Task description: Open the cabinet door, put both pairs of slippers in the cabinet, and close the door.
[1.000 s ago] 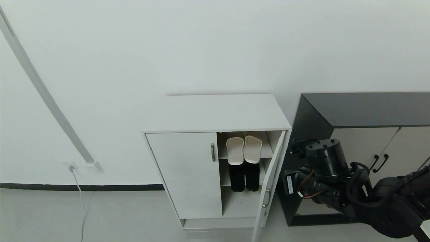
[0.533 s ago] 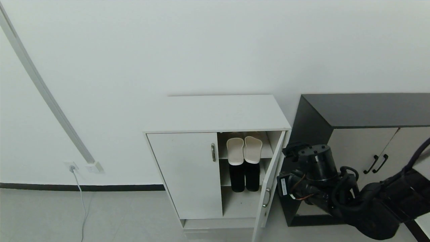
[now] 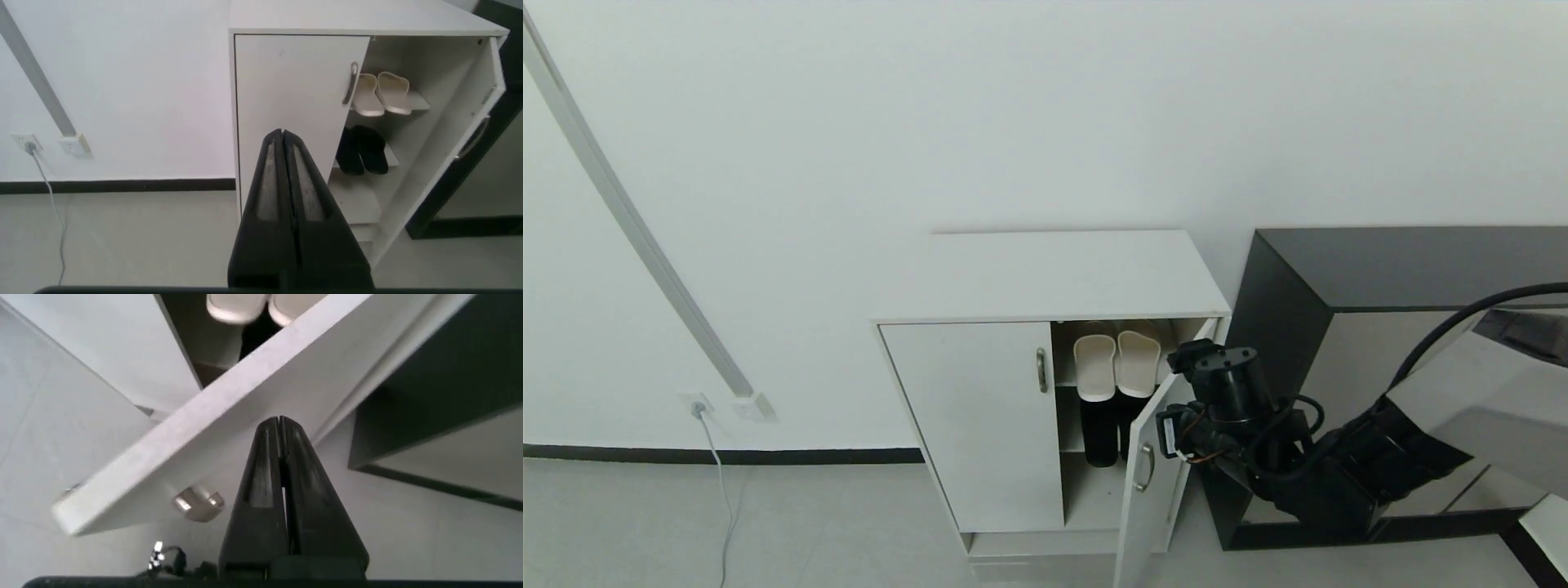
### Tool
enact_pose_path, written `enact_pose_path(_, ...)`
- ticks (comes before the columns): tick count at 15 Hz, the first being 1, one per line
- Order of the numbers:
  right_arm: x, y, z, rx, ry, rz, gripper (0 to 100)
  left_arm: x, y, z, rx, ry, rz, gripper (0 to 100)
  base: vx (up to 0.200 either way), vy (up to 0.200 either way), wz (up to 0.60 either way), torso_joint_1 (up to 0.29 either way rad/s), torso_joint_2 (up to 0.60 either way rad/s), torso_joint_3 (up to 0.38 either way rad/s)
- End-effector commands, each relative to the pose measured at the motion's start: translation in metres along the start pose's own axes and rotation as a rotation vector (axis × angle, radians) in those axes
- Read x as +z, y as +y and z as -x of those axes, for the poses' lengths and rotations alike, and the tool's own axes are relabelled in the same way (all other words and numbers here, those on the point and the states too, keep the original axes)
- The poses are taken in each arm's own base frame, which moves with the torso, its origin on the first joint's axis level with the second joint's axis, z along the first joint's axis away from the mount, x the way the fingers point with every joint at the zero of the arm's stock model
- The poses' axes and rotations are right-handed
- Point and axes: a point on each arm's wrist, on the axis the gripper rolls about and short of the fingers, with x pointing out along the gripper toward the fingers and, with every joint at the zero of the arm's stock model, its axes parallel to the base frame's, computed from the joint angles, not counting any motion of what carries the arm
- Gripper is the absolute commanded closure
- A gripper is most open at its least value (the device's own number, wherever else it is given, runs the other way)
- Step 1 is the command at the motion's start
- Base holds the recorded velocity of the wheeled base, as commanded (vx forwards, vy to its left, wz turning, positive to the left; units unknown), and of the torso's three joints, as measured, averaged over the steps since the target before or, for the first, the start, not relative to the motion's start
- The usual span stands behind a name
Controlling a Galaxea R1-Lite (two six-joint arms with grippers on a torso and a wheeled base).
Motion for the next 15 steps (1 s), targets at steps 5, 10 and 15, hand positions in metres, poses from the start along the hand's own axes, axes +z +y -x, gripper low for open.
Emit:
enact_pose_path(5, 0.001, 0.014, -0.048, -0.002, -0.039, -0.007, 100, 0.000, 0.000, 0.000, 0.001, 0.001, 0.001, 100, 0.000, 0.000, 0.00, 0.000, 0.00, 0.000)
enact_pose_path(10, 0.013, 0.016, -0.088, -0.015, -0.111, -0.007, 100, 0.000, 0.000, 0.000, 0.001, 0.001, 0.001, 100, 0.000, 0.000, 0.00, 0.000, 0.00, 0.000)
enact_pose_path(15, 0.019, 0.018, -0.114, -0.022, -0.168, -0.032, 100, 0.000, 0.000, 0.000, 0.001, 0.001, 0.001, 100, 0.000, 0.000, 0.00, 0.000, 0.00, 0.000)
